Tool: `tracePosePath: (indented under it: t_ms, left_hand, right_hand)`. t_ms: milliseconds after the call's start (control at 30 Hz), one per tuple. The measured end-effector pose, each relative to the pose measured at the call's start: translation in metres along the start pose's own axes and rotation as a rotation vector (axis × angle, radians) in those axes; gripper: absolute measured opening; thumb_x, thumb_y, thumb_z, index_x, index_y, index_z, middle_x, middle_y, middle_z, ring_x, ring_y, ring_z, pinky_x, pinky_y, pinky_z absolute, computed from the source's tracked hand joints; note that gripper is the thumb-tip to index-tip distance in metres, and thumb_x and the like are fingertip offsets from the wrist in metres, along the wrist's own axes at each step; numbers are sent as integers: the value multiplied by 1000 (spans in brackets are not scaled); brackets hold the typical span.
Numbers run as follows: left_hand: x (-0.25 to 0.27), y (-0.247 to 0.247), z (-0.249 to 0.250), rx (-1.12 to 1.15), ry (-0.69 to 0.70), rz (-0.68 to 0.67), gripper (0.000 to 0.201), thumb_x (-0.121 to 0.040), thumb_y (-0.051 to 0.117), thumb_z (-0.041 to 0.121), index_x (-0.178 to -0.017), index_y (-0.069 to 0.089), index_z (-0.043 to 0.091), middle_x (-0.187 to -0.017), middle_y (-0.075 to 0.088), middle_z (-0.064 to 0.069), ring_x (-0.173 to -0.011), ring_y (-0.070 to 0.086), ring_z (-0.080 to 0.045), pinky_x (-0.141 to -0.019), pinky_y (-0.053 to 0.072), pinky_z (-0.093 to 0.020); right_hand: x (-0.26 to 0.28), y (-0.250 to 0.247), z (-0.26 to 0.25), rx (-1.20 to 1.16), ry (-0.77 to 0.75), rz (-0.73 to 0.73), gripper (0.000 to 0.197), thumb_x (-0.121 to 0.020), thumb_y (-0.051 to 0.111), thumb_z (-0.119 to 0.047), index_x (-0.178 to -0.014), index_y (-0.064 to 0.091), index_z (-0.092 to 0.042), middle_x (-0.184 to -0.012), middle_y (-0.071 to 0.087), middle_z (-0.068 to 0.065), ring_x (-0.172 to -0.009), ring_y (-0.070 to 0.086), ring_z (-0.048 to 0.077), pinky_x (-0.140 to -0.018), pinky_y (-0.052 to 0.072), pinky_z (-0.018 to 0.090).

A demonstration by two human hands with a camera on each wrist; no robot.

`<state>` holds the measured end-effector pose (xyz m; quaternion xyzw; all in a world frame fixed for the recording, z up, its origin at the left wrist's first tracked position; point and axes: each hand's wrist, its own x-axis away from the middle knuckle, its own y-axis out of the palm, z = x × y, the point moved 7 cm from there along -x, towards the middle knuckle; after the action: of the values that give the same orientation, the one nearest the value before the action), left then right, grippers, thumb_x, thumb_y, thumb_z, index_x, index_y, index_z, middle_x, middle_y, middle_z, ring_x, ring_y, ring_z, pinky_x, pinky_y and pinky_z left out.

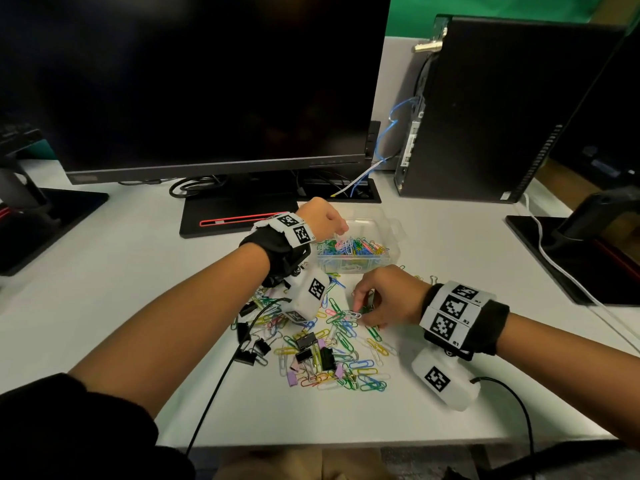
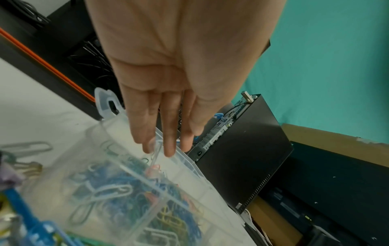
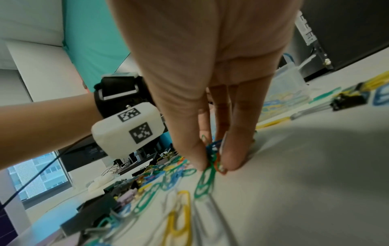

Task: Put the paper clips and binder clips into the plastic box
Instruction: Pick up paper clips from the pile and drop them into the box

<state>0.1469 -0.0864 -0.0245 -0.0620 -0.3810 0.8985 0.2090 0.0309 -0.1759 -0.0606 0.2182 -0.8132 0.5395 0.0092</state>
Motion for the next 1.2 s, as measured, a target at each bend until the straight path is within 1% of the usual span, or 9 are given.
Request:
tracePosePath:
  t_ms: [100,233,367,433,600,767,933,1067,1200]
  left_hand:
    - [6,-2,4,10,23,-25,27,-93,48,11,-106,70,3,-112,70,-10,-101,64,-16,-87,49,-24]
    - [20,-13,13,16,114,27,21,-90,55,15,-98,73,7,-109,71,-4,-101,64,-12,-96,50,-30]
    - [48,-10,22,-103,204,-59,15,-86,64,21,-95,73,15,-88,71,5,-67,58,15,-66,46,0]
    - [59,-4,21,-135,198,-102,14,-84,67,22,-94,73,16,-74,63,13,-54,52,21,-51,39,3]
    - [76,19,6,-266,149,-270,23,-81,70,29,-102,69,19,-78,64,9,-58,52,7,-52,37,-2]
    - [88,32,-6,-356,105,-401,29,-80,71,28,-106,65,17,-100,71,-3,-65,52,2,-59,38,-10]
    - [108,36,-6,-412,115,-551,30,-79,72,25,-107,65,20,-93,68,0,-62,51,2,-56,41,-6]
    - [124,38,-5,-447,100,-628,32,-76,72,17,-106,63,24,-91,57,8,-71,54,-10,-70,49,-26]
    - [136,37,-9,-504,113,-654,45,-73,68,5,-114,59,23,-103,43,7,-85,55,-17,-77,52,-32]
  right_hand:
    - [0,-2,-4,67,-15,0,18,-71,73,-12,-90,72,-11,-84,70,0,-64,57,7,-53,36,1]
    - [-1,-1,-6,93,-12,-6,19,-68,73,-11,-87,71,-10,-80,66,1,-71,54,11,-56,37,8]
    - [-2,-8,3,68,12,17,15,-67,74,-9,-82,72,-11,-81,70,0,-67,63,17,-50,37,1]
    - [-1,-17,8,47,21,46,11,-68,73,-7,-78,72,-9,-70,66,-1,-63,63,17,-48,39,0]
    - [-4,-60,16,45,65,189,11,-66,73,-3,-73,73,-12,-59,61,-9,-54,54,1,-48,39,0]
    - [-18,-99,29,-69,141,353,9,-71,73,-3,-76,72,-10,-59,62,-8,-54,61,7,-45,43,4]
    - [-40,-99,31,69,131,357,9,-78,68,-7,-84,74,-9,-88,73,6,-74,63,15,-70,49,18]
    - [-44,-87,19,197,88,321,21,-88,54,-10,-97,73,-12,-107,70,7,-95,63,22,-80,43,24]
    - [-23,-70,-9,283,-43,273,25,-89,52,-12,-107,68,-17,-115,65,2,-105,58,19,-86,40,23]
